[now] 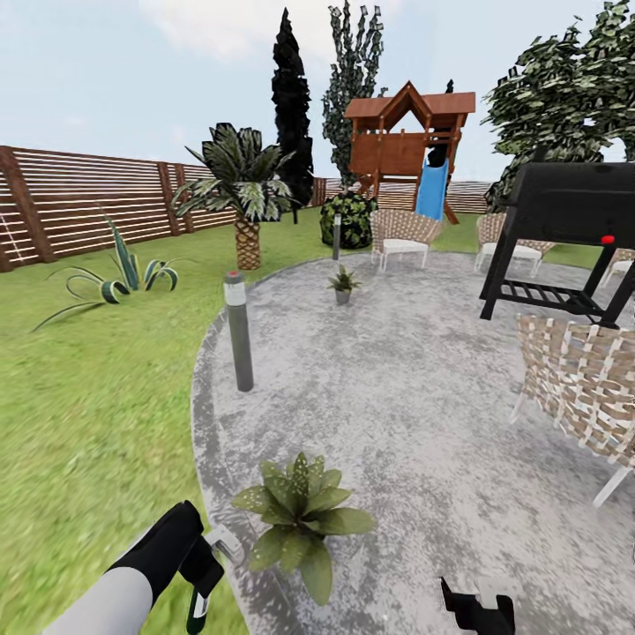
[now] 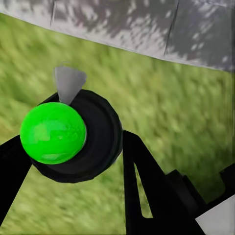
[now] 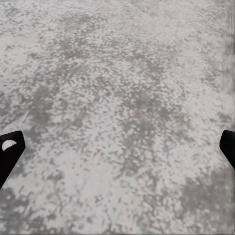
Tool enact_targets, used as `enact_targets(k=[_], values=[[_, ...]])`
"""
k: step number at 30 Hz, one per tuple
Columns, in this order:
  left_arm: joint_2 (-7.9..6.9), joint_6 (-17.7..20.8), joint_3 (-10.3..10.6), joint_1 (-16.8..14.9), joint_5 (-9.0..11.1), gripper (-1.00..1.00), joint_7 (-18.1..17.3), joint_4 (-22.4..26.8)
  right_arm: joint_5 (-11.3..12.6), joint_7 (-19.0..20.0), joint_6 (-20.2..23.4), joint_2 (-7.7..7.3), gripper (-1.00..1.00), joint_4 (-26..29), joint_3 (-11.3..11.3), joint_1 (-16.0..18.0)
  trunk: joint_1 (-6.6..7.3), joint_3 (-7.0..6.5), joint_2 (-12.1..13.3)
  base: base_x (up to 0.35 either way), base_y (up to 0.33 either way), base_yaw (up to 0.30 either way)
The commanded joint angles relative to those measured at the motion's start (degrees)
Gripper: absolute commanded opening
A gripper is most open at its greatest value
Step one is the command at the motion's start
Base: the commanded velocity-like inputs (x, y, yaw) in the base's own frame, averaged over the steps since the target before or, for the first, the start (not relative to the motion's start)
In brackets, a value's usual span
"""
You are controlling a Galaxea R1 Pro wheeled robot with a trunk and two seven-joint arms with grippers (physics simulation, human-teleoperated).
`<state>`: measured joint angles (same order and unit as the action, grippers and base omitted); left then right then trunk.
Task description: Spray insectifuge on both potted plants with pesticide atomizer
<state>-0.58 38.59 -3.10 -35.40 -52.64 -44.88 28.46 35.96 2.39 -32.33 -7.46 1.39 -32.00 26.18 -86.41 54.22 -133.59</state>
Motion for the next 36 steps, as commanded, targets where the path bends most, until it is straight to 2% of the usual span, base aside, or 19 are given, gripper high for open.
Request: enact_targets(k=[1,9,18,24,28,30,34,36], values=[[0.05,0.26,-0.33,-0.02,-0.45,-1.00,-0.47,0.11,0.60,0.25,-0.10,-0.01,1.00,0.01,-0.34,0.01,0.01,0.06,-0.02,0.000,-0.271,0.001],[-0.08,0.27,-0.26,-0.02,-0.49,-1.00,-0.47,0.11,0.60,0.25,-0.10,-0.01,1.00,0.01,-0.34,0.01,0.01,0.06,-0.02,0.000,-0.233,0.158],[-0.11,0.25,-0.03,-0.02,-0.53,-1.00,-0.47,0.11,0.60,0.25,-0.10,-0.01,1.00,0.01,-0.34,0.01,0.01,0.06,-0.02,0.000,-0.012,0.266],[0.57,0.33,0.66,-0.46,-0.97,-1.00,-0.93,0.15,0.48,0.38,-0.09,0.06,1.00,0.01,-0.34,0.01,0.01,0.06,-0.02,0.000,0.000,0.047],[0.03,0.44,3.74,-0.83,-1.21,-1.00,-1.11,0.07,0.43,0.50,-0.10,0.08,1.00,0.01,-0.36,0.01,0.01,0.06,-0.02,0.000,0.000,0.001],[-0.14,0.43,6.49,-0.83,-1.19,-1.00,-1.84,0.10,0.43,0.49,-0.10,0.08,1.00,0.01,-0.35,0.01,0.01,0.06,-0.02,0.000,0.000,0.000],[0.24,0.38,7.43,-0.88,-1.09,-1.00,-2.34,0.11,0.43,0.45,-0.10,0.07,1.00,0.01,-0.35,0.01,0.01,0.06,-0.02,0.000,0.000,0.000],[0.58,0.41,7.53,-1.38,-1.17,-1.00,-4.47,0.17,0.43,0.43,-0.10,0.06,1.00,0.01,-0.35,0.01,0.01,0.06,-0.02,0.000,0.000,0.000]])
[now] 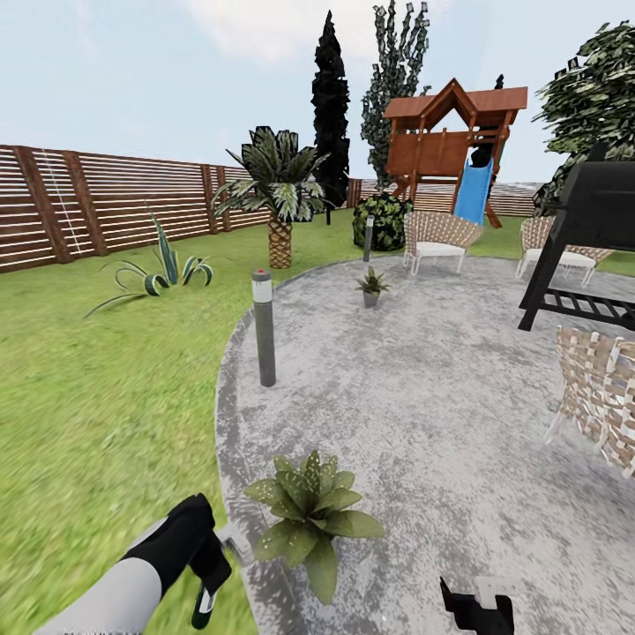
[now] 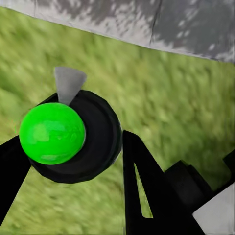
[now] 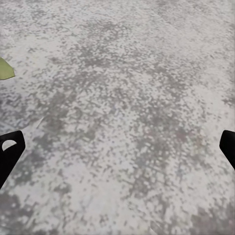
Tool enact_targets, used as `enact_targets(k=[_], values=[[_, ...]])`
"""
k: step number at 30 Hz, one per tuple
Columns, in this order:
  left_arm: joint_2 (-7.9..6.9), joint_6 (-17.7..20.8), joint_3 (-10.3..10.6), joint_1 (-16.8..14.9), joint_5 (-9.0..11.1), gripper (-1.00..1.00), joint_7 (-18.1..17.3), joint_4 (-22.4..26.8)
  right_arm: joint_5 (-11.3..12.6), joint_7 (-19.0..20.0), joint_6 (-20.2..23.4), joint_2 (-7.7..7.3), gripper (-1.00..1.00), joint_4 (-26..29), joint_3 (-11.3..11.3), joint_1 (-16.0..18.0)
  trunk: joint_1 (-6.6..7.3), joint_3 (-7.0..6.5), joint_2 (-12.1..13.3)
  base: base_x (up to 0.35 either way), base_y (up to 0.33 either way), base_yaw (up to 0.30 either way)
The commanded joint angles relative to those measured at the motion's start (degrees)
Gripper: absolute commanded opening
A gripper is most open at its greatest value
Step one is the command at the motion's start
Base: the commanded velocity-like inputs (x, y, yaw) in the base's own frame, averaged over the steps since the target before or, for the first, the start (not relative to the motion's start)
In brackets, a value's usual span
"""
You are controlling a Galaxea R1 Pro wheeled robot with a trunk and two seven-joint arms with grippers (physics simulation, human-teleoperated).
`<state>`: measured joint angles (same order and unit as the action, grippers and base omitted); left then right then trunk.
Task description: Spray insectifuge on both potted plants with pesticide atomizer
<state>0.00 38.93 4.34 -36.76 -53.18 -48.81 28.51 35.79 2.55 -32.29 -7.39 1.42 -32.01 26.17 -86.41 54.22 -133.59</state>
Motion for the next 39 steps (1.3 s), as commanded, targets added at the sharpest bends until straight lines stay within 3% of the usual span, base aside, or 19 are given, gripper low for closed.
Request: enact_targets(k=[1,3,5,7,15,19,28,39], values=[[-0.03,0.09,0.12,-0.46,-0.66,-1.00,-2.28,0.14,0.60,0.26,-0.15,-0.01,1.00,-0.01,-0.34,0.02,0.01,0.06,-0.02,0.000,0.000,0.000],[-0.02,0.14,0.61,-1.49,-1.62,-1.00,-5.77,0.12,0.60,0.26,-0.15,0.00,1.00,-0.01,-0.33,0.02,0.01,0.06,-0.02,0.000,0.000,0.000],[-0.33,0.15,1.79,-1.65,-3.43,-1.00,-7.18,0.05,0.66,0.26,-0.15,-0.03,1.00,-0.01,-0.33,0.02,0.01,0.06,-0.02,0.000,0.000,0.000],[-0.54,0.08,2.28,-1.36,-4.02,-1.00,-7.66,-0.01,0.68,0.26,-0.15,-0.01,1.00,-0.01,-0.33,0.02,0.01,0.06,-0.02,0.000,0.000,0.000],[-1.58,0.86,1.60,-1.58,-3.83,-1.00,-7.83,-0.13,0.69,0.26,-0.15,0.00,1.00,-0.01,-0.33,0.02,0.01,0.06,-0.02,0.000,0.000,0.000],[-1.49,1.25,1.67,-2.87,-4.12,-1.00,-7.76,-0.04,0.69,0.26,-0.12,-0.01,1.00,-0.01,-0.33,0.02,0.01,0.06,-0.02,0.000,0.000,0.000],[-1.75,1.06,1.56,-2.35,-4.21,-1.00,-7.35,-0.13,0.69,0.26,-0.08,0.01,1.00,-0.01,-0.33,0.02,0.01,0.06,-0.02,0.000,-0.007,0.128],[-1.52,1.15,1.58,-2.35,-4.18,-1.00,-7.35,-0.06,0.69,0.26,-0.12,0.01,1.00,-0.01,-0.33,0.02,0.01,0.06,-0.02,-0.001,-0.218,0.036]])
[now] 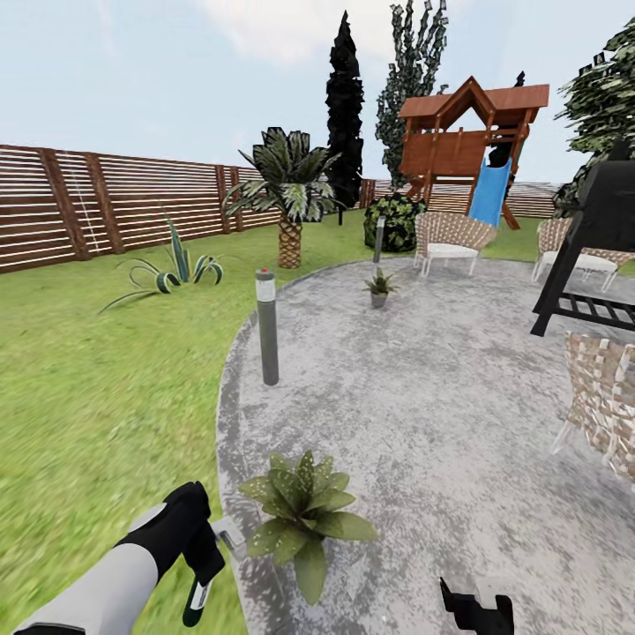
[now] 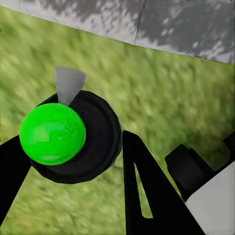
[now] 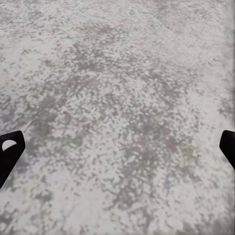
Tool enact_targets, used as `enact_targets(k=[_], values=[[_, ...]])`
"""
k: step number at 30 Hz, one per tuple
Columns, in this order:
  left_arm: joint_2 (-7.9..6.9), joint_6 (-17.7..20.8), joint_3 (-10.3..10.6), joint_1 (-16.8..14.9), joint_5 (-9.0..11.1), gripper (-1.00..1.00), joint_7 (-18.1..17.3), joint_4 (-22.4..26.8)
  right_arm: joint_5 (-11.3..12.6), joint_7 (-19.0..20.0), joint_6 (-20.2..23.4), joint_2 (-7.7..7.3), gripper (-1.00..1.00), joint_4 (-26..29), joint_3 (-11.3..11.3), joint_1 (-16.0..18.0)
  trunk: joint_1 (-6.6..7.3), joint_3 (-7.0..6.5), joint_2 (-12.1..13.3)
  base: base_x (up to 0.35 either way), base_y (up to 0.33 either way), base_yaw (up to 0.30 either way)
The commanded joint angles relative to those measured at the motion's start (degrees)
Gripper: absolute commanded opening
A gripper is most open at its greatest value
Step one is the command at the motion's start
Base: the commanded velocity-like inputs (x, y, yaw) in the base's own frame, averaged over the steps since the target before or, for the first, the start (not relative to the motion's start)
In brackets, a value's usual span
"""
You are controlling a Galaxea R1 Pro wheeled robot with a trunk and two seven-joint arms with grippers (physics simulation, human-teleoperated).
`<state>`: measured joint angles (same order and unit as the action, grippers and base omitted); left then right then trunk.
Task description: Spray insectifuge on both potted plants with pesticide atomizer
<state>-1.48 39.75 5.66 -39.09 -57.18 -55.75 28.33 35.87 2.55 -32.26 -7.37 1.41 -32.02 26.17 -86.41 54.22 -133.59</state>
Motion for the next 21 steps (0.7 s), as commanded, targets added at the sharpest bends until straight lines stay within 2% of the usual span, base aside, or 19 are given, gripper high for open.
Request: enact_targets(k=[1,4,11,21], values=[[-0.10,0.33,0.25,-0.02,-0.16,-1.00,-0.41,0.13,0.60,0.27,-0.12,-0.01,1.00,-0.01,-0.32,0.02,0.01,0.06,-0.02,0.090,-0.045,0.018],[-0.11,0.40,0.23,-0.02,-0.13,-1.00,-0.37,0.14,0.60,0.23,-0.15,-0.01,1.00,-0.01,-0.32,0.02,0.01,0.06,-0.02,0.166,-0.012,0.194],[0.23,0.33,0.23,-0.02,-0.23,-1.00,-0.33,0.14,0.60,0.18,-0.11,-0.01,1.00,-0.01,-0.32,0.02,0.01,0.06,-0.02,0.007,0.000,0.247],[0.42,0.25,0.22,-0.02,-0.22,-1.00,-0.22,0.14,0.63,0.18,-0.17,-0.01,1.00,-0.01,-0.32,0.02,0.01,0.06,-0.02,0.127,-0.082,0.013]])
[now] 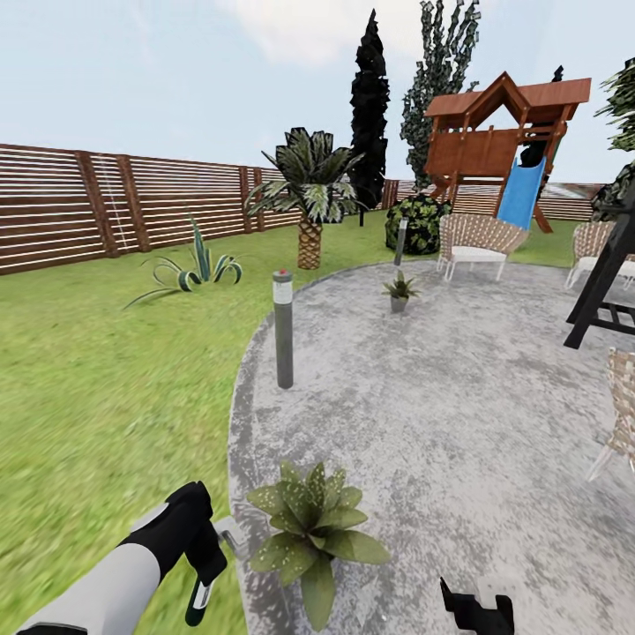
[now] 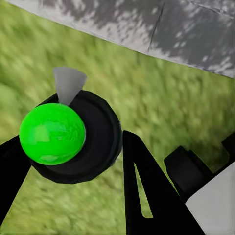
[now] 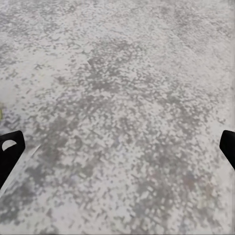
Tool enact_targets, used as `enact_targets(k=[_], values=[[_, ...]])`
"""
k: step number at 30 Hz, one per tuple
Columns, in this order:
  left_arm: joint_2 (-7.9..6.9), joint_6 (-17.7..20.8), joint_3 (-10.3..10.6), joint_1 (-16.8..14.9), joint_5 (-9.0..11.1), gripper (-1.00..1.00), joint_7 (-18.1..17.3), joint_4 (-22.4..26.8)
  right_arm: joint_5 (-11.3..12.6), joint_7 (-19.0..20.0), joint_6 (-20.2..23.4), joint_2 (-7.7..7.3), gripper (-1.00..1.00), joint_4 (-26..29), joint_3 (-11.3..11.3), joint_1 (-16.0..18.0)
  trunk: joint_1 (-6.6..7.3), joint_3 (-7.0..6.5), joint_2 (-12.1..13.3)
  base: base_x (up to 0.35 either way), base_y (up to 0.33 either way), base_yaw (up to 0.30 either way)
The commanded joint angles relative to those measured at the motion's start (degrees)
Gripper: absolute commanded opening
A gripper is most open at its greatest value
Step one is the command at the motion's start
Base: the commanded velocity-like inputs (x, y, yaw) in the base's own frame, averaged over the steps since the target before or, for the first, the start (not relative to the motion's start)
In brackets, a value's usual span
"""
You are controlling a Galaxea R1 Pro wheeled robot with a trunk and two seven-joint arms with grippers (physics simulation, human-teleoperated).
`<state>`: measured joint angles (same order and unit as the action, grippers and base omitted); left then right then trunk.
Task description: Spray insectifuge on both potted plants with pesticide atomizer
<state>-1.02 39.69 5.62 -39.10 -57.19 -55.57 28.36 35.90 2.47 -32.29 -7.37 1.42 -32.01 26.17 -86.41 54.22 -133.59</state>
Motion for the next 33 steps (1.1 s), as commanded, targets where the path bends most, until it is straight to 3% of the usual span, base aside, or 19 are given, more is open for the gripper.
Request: enact_targets(k=[1,17,33], values=[[-0.04,0.30,0.27,-0.02,-0.21,-1.00,-0.41,0.12,0.61,0.24,-0.15,-0.01,1.00,-0.01,-0.34,0.02,0.01,0.06,-0.02,0.017,-0.010,0.000],[-0.04,0.30,0.36,0.07,-0.20,-1.00,-0.42,0.03,0.57,0.17,-0.12,-0.01,1.00,-0.01,-0.34,0.02,0.01,0.06,-0.02,-0.021,-0.043,0.219],[-0.06,0.43,0.43,0.05,-0.24,-1.00,-0.48,0.12,0.58,0.18,-0.15,-0.01,1.00,-0.01,-0.34,0.02,0.01,0.06,-0.02,-0.045,-0.258,0.010]])
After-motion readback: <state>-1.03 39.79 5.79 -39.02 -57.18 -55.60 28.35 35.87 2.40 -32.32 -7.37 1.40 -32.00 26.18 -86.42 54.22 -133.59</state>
